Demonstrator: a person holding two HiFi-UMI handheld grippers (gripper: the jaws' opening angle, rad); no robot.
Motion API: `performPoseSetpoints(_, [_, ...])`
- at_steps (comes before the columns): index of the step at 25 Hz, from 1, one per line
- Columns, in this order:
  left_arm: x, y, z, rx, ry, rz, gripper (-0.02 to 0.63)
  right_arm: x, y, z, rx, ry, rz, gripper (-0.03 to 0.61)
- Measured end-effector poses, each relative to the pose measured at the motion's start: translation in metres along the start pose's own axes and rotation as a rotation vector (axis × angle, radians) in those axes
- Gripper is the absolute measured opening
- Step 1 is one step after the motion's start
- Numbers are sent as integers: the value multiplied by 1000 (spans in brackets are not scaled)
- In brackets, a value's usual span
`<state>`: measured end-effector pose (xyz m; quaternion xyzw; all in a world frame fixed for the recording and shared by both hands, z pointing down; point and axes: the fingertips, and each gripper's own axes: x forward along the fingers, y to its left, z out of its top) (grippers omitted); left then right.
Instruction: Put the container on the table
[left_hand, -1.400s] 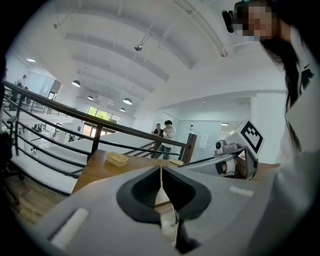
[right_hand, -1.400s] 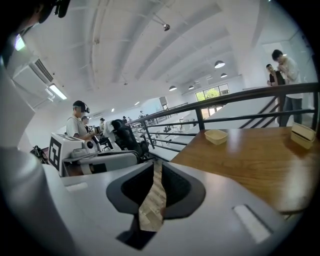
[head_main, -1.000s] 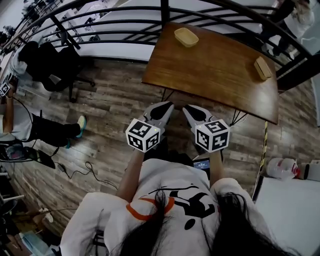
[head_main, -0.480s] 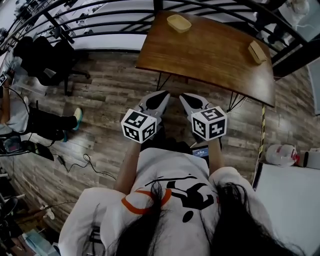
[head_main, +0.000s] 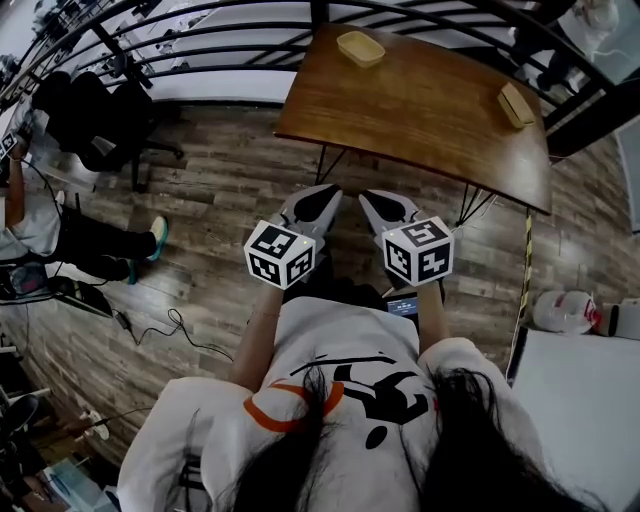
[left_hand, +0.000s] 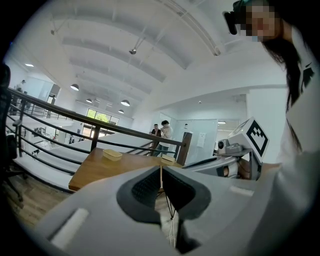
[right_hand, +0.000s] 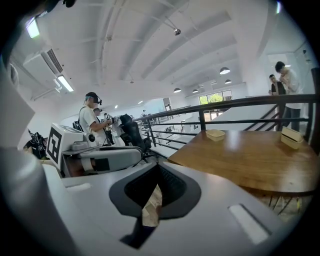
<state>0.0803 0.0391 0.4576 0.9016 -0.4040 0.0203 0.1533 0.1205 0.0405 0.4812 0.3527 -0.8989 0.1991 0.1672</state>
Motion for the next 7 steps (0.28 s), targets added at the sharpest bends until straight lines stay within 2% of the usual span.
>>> performPoseSetpoints(7, [10,-1,1,14,-2,-21,0,1,-7,1,2,-11,-4,23])
